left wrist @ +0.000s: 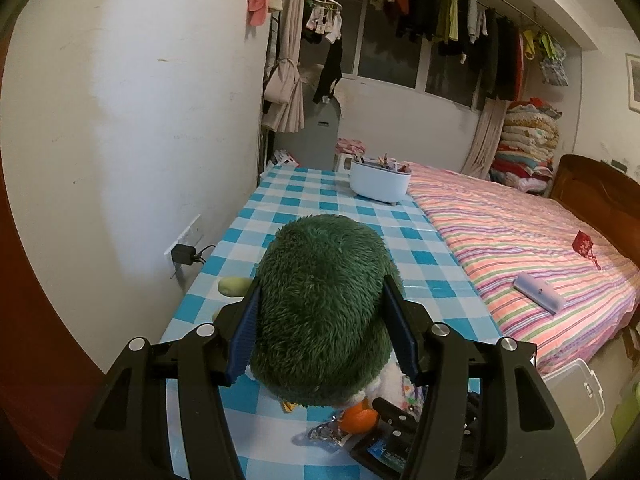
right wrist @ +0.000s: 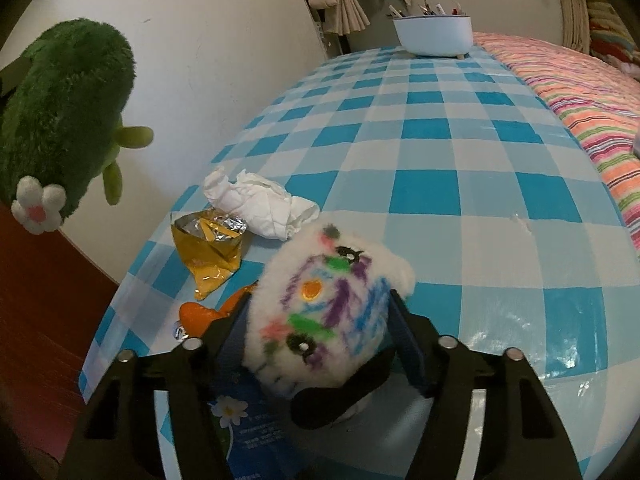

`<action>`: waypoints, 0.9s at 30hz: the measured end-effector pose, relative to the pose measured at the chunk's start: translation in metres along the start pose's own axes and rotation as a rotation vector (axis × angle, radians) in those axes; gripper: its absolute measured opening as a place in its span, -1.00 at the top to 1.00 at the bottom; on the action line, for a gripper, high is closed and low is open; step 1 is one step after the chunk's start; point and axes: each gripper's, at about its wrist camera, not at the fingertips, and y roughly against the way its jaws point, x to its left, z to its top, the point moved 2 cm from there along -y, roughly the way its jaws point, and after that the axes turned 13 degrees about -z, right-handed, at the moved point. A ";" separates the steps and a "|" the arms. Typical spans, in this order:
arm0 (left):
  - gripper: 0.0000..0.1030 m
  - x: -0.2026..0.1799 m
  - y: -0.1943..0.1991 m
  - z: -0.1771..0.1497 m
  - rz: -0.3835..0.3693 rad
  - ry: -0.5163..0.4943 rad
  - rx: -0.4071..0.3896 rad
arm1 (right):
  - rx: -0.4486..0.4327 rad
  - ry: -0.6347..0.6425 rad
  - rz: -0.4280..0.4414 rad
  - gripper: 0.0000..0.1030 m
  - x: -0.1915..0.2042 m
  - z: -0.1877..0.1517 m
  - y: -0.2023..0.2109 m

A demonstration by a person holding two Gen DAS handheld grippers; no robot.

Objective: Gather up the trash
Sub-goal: 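Lift and carry both plush toys toward the white bin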

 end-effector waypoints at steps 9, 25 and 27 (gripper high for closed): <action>-0.10 0.000 -0.001 0.001 -0.012 -0.006 0.003 | -0.056 -0.065 0.001 -0.05 -0.020 0.005 0.012; -0.10 -0.024 -0.017 0.001 -0.066 -0.035 0.024 | -0.160 -0.184 -0.019 -0.06 -0.075 0.007 0.050; -0.10 -0.032 -0.019 0.000 -0.077 -0.045 0.028 | -0.173 -0.196 -0.027 -0.06 -0.084 0.007 0.056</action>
